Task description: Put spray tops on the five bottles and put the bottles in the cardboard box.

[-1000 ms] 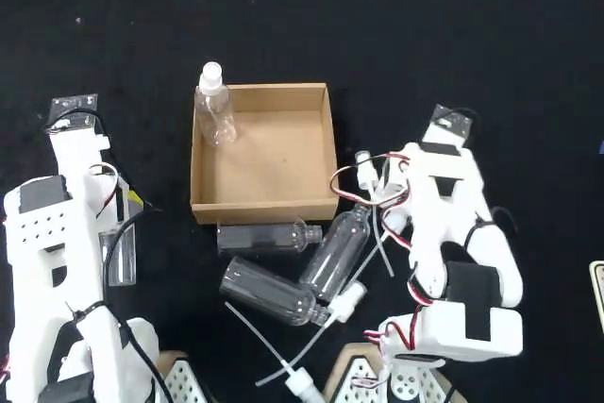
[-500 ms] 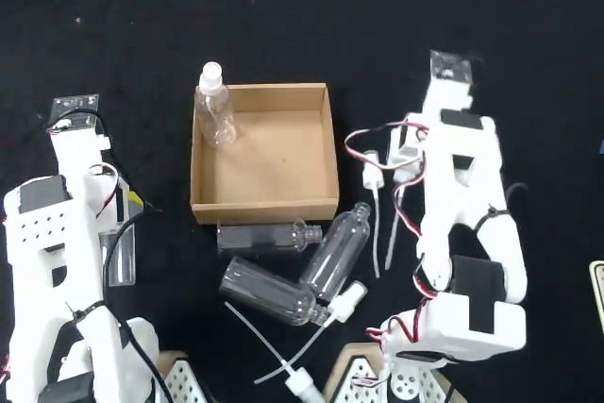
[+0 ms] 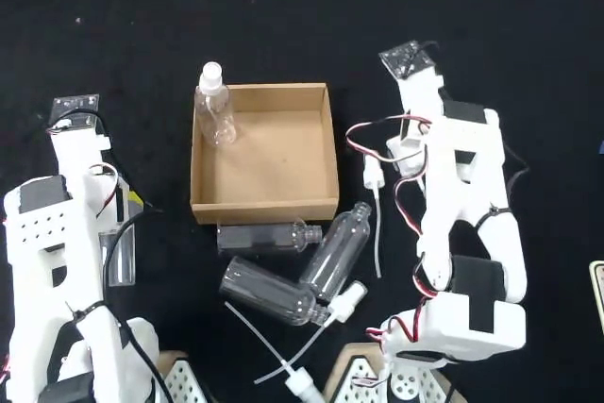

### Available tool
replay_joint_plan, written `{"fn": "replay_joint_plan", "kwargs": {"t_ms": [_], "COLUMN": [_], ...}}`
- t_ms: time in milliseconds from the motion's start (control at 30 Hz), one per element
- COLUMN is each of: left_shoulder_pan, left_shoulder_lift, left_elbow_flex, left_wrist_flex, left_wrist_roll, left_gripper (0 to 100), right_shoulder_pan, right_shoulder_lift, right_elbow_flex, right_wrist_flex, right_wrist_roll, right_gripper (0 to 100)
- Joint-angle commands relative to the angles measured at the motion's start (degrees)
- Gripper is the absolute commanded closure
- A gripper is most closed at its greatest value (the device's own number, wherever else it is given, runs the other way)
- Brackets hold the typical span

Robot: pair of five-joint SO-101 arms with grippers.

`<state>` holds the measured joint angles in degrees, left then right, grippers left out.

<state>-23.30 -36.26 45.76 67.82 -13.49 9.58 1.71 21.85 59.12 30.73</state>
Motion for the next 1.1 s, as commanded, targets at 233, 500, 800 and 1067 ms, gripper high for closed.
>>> {"fn": "replay_joint_plan", "kwargs": {"t_ms": [233,500,800,1067], "left_shoulder_pan": [0.57,0.57,0.57,0.57], "left_shoulder_lift": [-2.11,-2.11,-2.11,-2.11], "left_elbow_flex": [-0.40,-0.40,-0.31,-0.40], "left_wrist_flex": [0.70,0.79,0.70,0.53], "left_wrist_roll": [-0.26,-0.26,-0.26,-0.26], "left_gripper": [86,86,86,86], "right_shoulder_pan": [3.52,3.52,8.00,7.91], "right_shoulder_lift": [-0.31,-0.22,7.96,9.36], "right_elbow_flex": [1.36,1.80,2.33,0.75], "right_wrist_flex": [1.14,0.00,-4.04,-3.87], "right_wrist_roll": [-5.45,-5.89,-5.54,-5.71], "right_gripper": [78.7,78.6,78.7,91.8]}}
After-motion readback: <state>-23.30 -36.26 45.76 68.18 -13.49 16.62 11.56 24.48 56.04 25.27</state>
